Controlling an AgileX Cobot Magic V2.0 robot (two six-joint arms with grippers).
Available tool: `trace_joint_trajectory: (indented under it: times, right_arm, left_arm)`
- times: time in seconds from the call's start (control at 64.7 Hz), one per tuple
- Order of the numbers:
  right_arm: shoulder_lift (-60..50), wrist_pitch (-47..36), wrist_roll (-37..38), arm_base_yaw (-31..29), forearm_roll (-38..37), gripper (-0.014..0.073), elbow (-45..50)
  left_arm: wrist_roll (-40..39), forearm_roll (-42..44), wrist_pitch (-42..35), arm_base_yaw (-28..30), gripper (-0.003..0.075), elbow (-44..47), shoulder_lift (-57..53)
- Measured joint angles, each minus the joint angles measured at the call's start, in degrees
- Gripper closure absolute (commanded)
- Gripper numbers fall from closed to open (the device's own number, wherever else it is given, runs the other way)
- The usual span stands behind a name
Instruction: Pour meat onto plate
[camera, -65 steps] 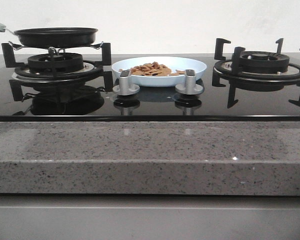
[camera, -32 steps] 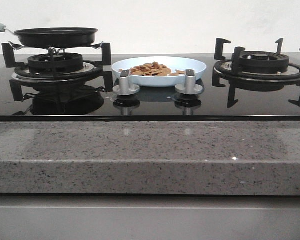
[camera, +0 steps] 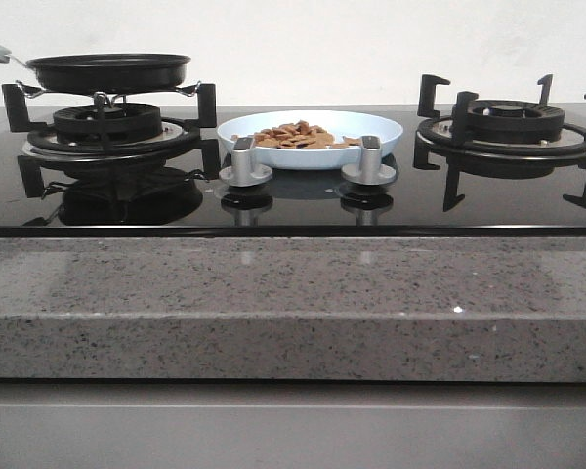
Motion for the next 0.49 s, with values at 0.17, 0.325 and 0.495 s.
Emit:
trace_joint_trajectory:
  times: [0.17,0.325,0.495]
  right_arm:
    - [0.00,-3.19,10.72,0.00,-5.66,0.0708,0.00]
    - [0.00,-5.34,12.76,0.00,-6.56,0.0708,0.00]
    - [0.00,-5.45,13.38,-0.34,-7.05,0.0708,0.00]
  left_arm:
    - [0.00,0.00,0.00,0.00,0.0741,0.00,0.00]
    - [0.00,0.00,0.00,0.00,0.0741,0.00,0.00]
    - [0.00,0.00,0.00,0.00,0.0741,0.00,0.00]
